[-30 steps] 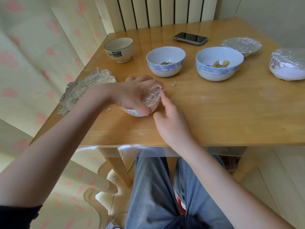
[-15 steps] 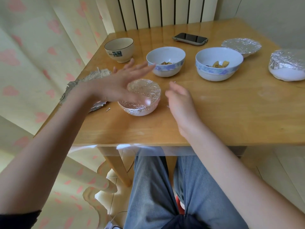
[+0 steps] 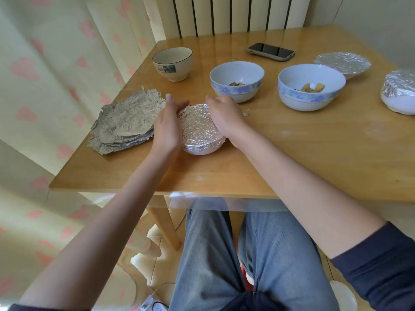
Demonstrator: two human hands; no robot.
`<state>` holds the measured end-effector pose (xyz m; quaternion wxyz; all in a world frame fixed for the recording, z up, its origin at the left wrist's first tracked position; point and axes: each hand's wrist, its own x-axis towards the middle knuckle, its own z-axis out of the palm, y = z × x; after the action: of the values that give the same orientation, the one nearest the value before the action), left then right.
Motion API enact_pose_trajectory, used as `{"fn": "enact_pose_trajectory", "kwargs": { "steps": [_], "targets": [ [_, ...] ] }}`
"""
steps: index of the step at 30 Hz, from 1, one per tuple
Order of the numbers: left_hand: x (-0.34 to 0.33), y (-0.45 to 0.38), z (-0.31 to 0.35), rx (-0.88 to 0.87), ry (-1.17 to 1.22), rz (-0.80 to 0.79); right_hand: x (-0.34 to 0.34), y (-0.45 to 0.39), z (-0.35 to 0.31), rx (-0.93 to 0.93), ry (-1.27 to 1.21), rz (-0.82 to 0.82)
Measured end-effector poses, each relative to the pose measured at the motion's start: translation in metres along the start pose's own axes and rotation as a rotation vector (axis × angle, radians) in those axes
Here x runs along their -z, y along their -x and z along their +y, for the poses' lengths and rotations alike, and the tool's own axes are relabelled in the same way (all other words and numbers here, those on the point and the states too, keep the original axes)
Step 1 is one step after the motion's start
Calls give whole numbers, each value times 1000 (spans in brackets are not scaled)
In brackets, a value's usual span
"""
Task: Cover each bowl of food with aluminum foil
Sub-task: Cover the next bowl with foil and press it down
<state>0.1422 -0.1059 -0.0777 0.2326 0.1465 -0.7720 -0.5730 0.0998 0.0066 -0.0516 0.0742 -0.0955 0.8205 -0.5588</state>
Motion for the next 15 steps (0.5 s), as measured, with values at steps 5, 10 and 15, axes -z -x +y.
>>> {"fn": "enact_pose_trajectory", "kwargs": {
  "steps": [5, 10, 15],
  "targets": [
    [3, -1, 2, 31, 15, -20, 1, -3, 1, -8, -9, -6],
    [4, -1, 4, 67, 4, -54, 2, -4, 0, -34, -33, -39],
    [14, -8, 4, 98, 164, -172, 6, -1, 9, -131, -195, -1]
  ]
}}
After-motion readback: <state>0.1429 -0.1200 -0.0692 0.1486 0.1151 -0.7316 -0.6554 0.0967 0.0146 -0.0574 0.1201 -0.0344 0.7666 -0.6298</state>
